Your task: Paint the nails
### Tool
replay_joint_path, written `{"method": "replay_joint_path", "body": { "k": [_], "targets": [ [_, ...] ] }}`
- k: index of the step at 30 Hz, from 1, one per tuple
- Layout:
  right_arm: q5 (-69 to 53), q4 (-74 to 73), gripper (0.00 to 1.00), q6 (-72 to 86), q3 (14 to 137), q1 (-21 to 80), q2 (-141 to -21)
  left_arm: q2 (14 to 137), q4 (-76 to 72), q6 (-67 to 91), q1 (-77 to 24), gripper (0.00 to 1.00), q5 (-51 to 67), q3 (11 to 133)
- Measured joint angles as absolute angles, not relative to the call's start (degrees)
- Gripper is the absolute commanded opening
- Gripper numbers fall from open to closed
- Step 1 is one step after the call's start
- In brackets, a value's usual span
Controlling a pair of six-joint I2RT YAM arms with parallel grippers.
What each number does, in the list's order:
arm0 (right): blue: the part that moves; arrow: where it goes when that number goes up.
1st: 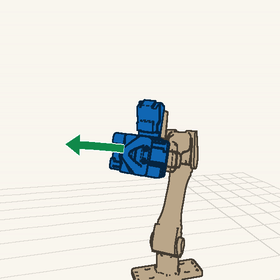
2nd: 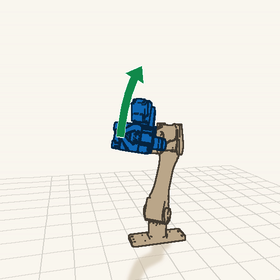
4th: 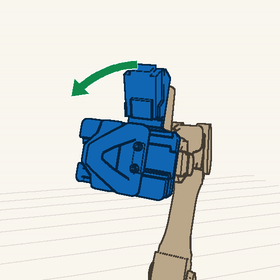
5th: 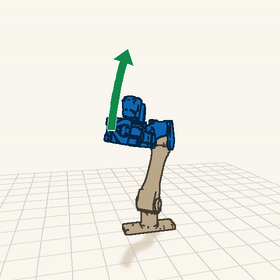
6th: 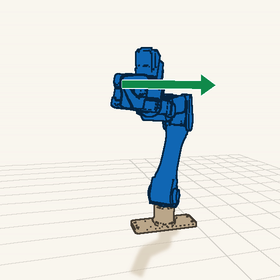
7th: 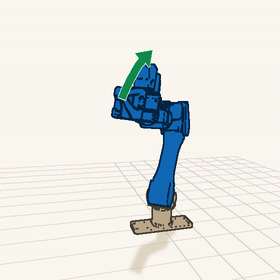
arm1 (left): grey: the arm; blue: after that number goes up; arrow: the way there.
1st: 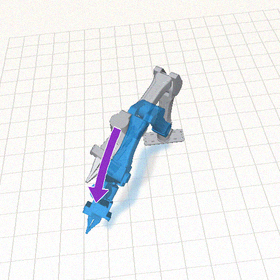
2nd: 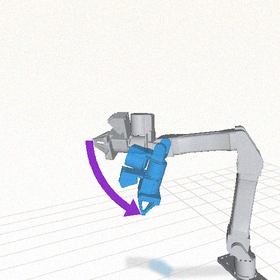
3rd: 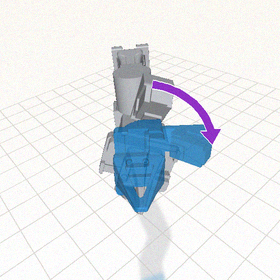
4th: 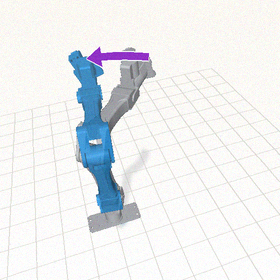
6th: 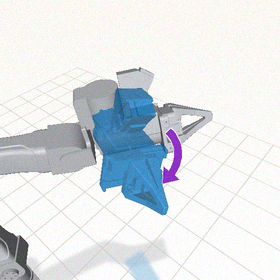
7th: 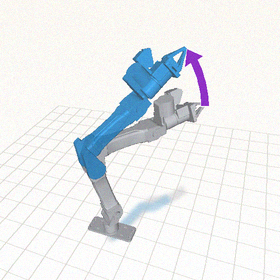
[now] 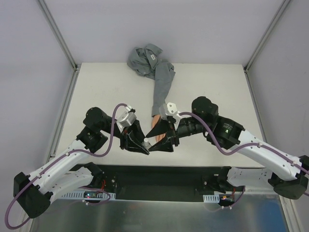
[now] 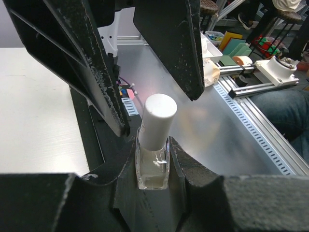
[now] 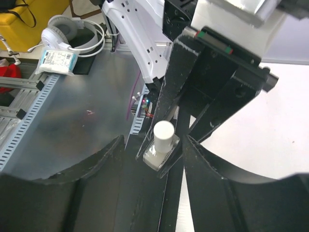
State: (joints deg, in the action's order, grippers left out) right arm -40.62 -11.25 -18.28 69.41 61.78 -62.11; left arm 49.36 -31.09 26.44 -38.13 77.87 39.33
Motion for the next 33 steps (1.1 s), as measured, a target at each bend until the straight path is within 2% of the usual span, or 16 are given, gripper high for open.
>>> {"method": "replay_joint_path", "body": {
  "k": [12, 16, 23, 26, 27, 33],
  "targets": [
    [-46.8, -8.6, 0.39, -18.3, 71.5, 61.3, -65.6, 48.9, -31.1, 26.5, -38.3, 0.00, 78.1, 39.3],
    [-47.4, -7.8, 0.29, -18.2, 71.5, 61.1, -65.7, 48.7, -31.1, 26.5, -38.3, 0.00, 78.4, 39.3],
    [-47.7, -6.6, 0.21, -18.0, 71.5, 60.8, -65.7, 48.6, -31.2, 26.5, -38.3, 0.00, 78.6, 39.3],
    [-47.7, -6.1, 0.16, -17.6, 71.5, 60.6, -66.0, 48.4, -31.2, 26.5, -38.3, 0.00, 78.6, 39.3],
    [-47.7, -6.0, 0.11, -17.3, 71.5, 60.6, -66.2, 48.4, -31.2, 26.5, -38.3, 0.00, 78.6, 39.2],
    [-48.7, -5.6, 0.02, -16.1, 71.5, 60.5, -67.8, 48.2, -30.4, 26.3, -38.3, 0.00, 78.5, 38.7]
  ]
}}
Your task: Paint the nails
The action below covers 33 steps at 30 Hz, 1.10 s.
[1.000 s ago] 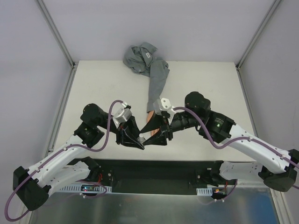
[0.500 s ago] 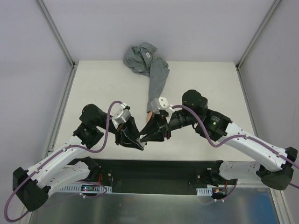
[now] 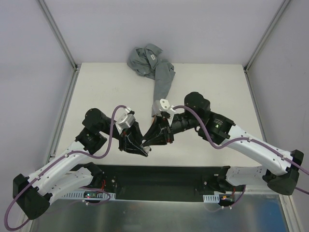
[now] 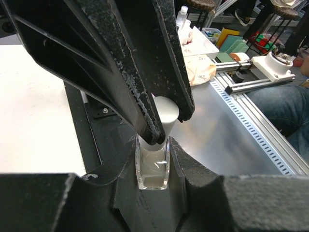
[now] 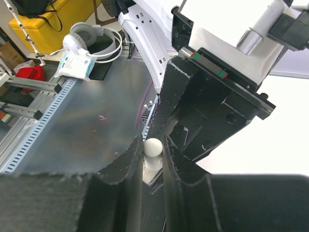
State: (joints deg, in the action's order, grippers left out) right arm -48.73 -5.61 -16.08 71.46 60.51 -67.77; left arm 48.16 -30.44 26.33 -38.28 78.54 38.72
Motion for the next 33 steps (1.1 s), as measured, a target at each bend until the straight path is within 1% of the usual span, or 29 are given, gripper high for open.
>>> {"method": "replay_joint_path", "body": {
  "k": [2, 10, 16, 21, 25, 28, 30, 33],
  "targets": [
    [-49.0, -5.4, 0.00, -15.7, 71.5, 60.5, -68.1, 47.9, -30.0, 26.2, -38.2, 0.00, 78.4, 38.6],
    [-47.9, -3.4, 0.00, -15.3, 71.1, 60.2, -68.2, 45.6, -28.4, 25.0, -36.3, 0.00, 74.9, 38.1],
    [-42.6, 1.1, 0.00, -13.8, 67.2, 60.2, -66.3, 43.5, -26.9, 23.8, -34.1, 0.00, 71.2, 36.6],
    [-36.9, 2.1, 0.00, -12.4, 66.8, 60.6, -65.8, 43.0, -25.6, 22.3, -32.6, 0.00, 67.9, 36.6],
    [-29.8, 1.4, 0.01, -11.7, 66.8, 62.5, -66.0, 42.1, -21.7, 19.5, -31.7, 0.00, 64.9, 36.6],
    [-22.3, 0.9, 0.00, -10.4, 66.8, 64.8, -66.2, 41.5, -18.8, 17.6, -31.1, 0.00, 62.8, 36.6],
    [-16.1, 0.8, 0.01, -9.3, 66.8, 66.7, -66.5, 41.1, -16.7, 16.6, -30.4, 0.00, 61.3, 36.7],
    [-3.0, 0.9, 0.00, -6.3, 66.7, 70.6, -67.0, 40.6, -13.9, 15.4, -29.5, 0.00, 57.8, 36.8]
  ]
}}
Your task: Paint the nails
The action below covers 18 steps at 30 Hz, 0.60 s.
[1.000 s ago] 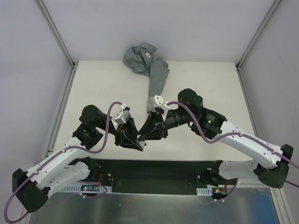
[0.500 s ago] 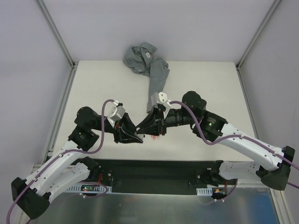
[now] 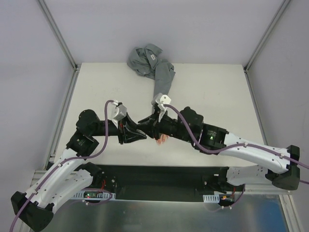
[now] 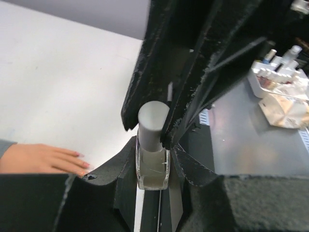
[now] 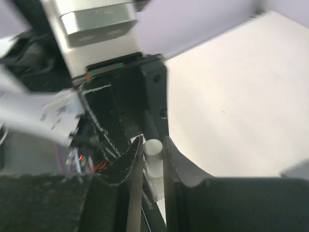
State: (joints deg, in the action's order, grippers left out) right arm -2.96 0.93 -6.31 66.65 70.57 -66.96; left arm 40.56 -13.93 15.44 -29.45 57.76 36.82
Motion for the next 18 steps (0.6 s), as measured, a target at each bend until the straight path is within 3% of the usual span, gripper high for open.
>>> {"method": "replay_joint_path", "body": {
  "k": [5, 9, 10, 11, 14, 18],
  "targets": [
    [34.8, 4.3, 0.00, 4.5, 64.3, 83.5, -69.1, 39.5, -8.5, 14.3, -28.9, 0.00, 51.9, 36.8],
    [51.4, 5.0, 0.01, 8.4, 67.4, 88.0, -75.1, 38.3, -5.0, 14.3, -28.9, 0.00, 48.2, 36.6],
    [53.6, 3.9, 0.08, 8.8, 69.1, 88.2, -76.6, 38.2, -4.7, 14.4, -28.9, 0.00, 47.1, 36.6],
    [55.1, 2.4, 0.27, 9.1, 70.7, 88.3, -77.8, 38.2, -4.7, 14.4, -28.9, 0.00, 46.2, 36.6],
    [56.0, -1.9, 0.60, 9.8, 73.4, 88.6, -78.9, 38.4, -4.7, 14.4, -28.8, 0.00, 44.7, 37.3],
    [52.2, -8.3, 0.74, 6.9, 73.8, 91.0, -76.3, 39.7, -6.7, 15.7, -27.3, 0.00, 41.8, 39.3]
  ]
}}
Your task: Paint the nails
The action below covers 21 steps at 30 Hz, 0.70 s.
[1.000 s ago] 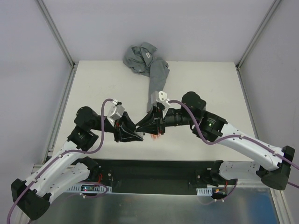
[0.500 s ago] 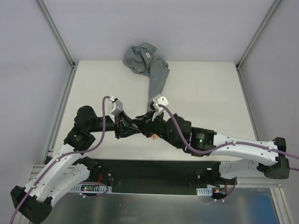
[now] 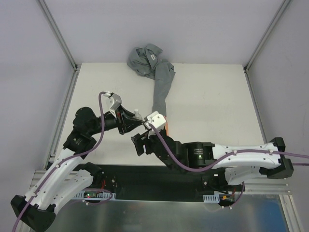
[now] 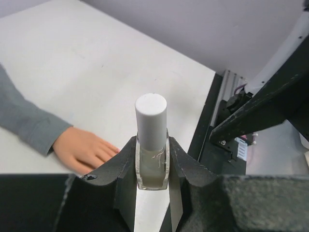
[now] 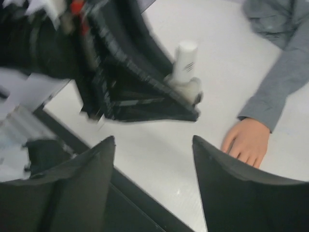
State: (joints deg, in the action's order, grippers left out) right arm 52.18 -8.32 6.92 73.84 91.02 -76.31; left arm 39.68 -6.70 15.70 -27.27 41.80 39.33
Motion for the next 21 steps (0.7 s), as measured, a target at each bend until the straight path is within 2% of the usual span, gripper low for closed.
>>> {"method": "replay_joint_path", "body": {
  "k": [3, 10, 16, 21],
  "targets": [
    [44.2, -12.2, 0.80, 2.0, 73.8, 92.4, -73.1, 40.0, -10.2, 16.9, -27.0, 0.00, 43.0, 40.0],
    [19.7, -17.9, 0.80, -9.6, 73.7, 87.9, -59.5, 42.9, -15.8, 18.2, -27.0, 0.00, 55.7, 40.0],
    [-2.5, -19.9, 0.72, -12.8, 74.6, 73.2, -55.5, 45.8, -22.8, 22.0, -27.7, 0.00, 66.8, 39.9],
    [-21.5, -18.9, 0.67, -14.3, 76.0, 65.6, -59.4, 47.2, -27.8, 24.9, -30.3, 0.00, 73.1, 39.9]
  ]
}}
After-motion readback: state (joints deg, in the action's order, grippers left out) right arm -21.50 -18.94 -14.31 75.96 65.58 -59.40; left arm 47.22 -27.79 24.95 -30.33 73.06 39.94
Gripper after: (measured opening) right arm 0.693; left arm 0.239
